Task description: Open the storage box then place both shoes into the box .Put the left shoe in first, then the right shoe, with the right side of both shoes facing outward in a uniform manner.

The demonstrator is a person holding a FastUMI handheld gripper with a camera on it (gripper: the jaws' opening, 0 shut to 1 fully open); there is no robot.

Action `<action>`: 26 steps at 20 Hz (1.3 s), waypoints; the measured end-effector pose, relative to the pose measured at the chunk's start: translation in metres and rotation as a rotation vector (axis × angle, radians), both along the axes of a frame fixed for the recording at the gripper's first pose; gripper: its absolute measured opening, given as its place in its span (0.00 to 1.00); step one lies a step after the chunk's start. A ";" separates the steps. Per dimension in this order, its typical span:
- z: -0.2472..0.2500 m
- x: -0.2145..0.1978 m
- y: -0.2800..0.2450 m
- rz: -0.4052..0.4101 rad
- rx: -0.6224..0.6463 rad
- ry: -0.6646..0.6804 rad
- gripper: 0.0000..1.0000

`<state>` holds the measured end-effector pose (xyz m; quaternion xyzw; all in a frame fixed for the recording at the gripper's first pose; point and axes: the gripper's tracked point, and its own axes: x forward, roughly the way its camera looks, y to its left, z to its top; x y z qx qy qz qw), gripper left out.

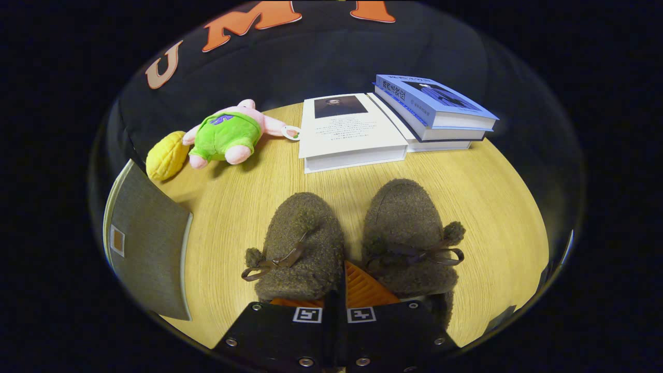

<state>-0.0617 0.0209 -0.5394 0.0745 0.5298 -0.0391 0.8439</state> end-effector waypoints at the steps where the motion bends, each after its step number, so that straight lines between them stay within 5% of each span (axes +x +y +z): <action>1: 0.006 0.000 0.002 -0.016 0.009 -0.003 0.03; 10: 0.083 0.003 0.051 -0.038 0.091 0.004 0.03; 26: 0.179 0.038 0.256 0.142 0.206 -0.037 0.03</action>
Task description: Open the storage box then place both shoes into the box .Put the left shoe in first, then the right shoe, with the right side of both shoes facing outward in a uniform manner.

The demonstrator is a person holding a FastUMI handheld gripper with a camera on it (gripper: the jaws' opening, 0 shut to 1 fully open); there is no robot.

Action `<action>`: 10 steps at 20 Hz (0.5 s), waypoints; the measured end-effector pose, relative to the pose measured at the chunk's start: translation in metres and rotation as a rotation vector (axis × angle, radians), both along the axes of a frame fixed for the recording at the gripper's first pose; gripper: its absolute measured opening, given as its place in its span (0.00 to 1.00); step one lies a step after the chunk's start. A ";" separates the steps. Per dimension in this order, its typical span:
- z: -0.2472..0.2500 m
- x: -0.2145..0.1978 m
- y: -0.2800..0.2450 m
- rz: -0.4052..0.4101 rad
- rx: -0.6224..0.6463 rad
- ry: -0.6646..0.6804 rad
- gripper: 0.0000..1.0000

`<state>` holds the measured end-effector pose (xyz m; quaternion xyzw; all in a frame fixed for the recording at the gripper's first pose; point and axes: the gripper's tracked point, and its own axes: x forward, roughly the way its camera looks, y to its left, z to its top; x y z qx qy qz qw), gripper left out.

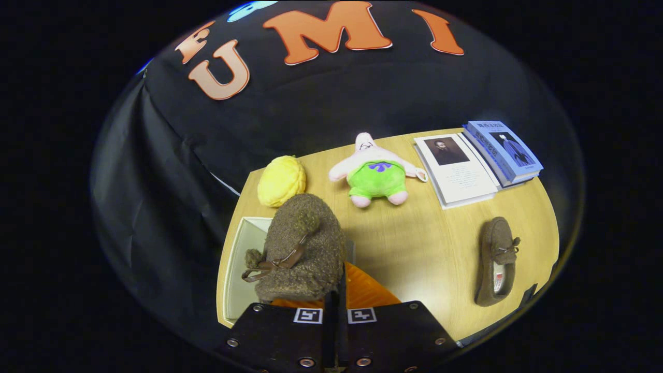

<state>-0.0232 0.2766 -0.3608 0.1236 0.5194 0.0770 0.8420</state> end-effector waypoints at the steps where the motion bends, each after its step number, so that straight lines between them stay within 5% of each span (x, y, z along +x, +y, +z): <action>1: -0.001 0.000 0.013 0.008 0.007 0.006 0.03; 10: -0.065 -0.014 0.087 0.043 -0.041 0.156 0.04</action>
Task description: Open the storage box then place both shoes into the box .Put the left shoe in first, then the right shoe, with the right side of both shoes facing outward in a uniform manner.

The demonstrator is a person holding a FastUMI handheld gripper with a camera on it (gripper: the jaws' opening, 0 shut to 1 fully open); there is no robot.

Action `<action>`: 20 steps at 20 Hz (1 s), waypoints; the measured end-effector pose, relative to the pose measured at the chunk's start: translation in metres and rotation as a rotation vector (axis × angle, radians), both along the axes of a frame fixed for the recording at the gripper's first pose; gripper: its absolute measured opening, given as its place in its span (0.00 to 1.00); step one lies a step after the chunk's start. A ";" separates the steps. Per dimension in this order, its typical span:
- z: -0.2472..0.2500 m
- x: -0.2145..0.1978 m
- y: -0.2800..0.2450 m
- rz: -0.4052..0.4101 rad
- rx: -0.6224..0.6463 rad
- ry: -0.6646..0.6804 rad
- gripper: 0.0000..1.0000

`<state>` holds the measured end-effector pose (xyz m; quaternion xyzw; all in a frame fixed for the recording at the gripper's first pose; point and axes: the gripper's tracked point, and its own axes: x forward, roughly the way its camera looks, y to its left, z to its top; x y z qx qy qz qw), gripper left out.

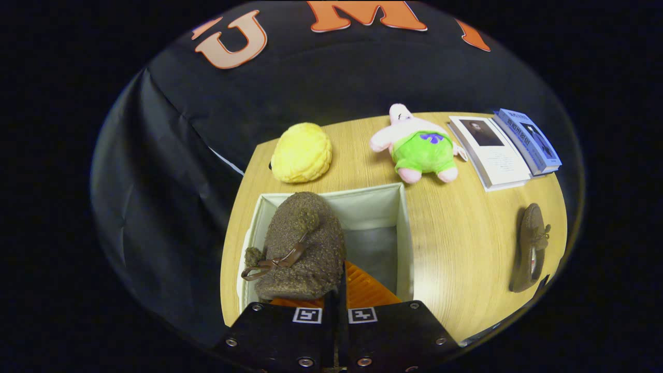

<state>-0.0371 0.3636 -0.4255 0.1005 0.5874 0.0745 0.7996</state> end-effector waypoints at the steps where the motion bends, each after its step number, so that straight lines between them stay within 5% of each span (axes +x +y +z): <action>1: -0.007 -0.003 0.004 -0.009 -0.008 0.019 0.04; 12: -0.065 -0.041 0.041 0.012 0.011 0.246 0.18; 20: -0.005 -0.047 0.045 0.129 0.199 0.183 0.47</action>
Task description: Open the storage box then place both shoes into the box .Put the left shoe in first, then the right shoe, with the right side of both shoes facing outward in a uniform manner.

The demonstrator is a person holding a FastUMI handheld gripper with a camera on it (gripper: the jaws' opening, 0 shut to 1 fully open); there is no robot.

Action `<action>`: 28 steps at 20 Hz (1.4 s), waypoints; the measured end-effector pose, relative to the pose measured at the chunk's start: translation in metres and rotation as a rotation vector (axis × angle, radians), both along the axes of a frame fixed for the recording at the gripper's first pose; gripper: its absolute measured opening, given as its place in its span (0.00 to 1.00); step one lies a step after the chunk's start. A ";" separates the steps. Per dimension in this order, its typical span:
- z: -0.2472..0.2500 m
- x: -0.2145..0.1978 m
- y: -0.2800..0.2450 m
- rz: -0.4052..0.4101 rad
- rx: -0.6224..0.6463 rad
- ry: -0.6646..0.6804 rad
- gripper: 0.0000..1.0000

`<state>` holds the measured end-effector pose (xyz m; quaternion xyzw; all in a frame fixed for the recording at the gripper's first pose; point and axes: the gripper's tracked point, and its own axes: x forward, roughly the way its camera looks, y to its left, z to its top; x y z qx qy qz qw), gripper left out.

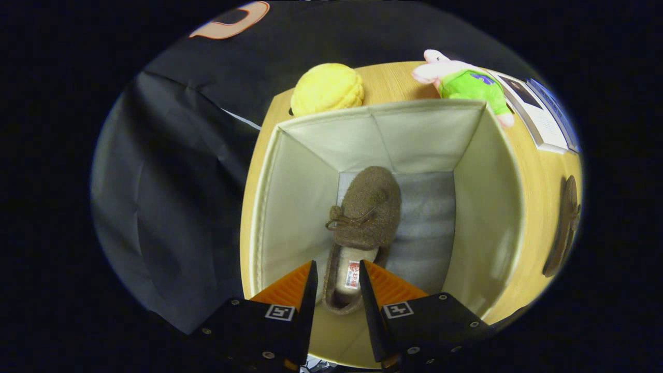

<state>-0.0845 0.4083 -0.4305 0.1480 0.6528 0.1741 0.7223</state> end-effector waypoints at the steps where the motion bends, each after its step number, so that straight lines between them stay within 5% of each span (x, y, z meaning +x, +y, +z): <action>1: 0.013 0.002 -0.006 0.004 0.025 -0.027 0.54; 5: 0.054 0.014 -0.057 -0.003 0.050 -0.149 0.82; 9: 0.071 0.020 -0.127 -0.016 0.017 -0.229 0.96; 14: 0.066 0.024 -0.229 -0.076 -0.098 -0.319 0.98; 28: -0.023 -0.027 -0.446 -0.275 -0.381 -0.256 0.97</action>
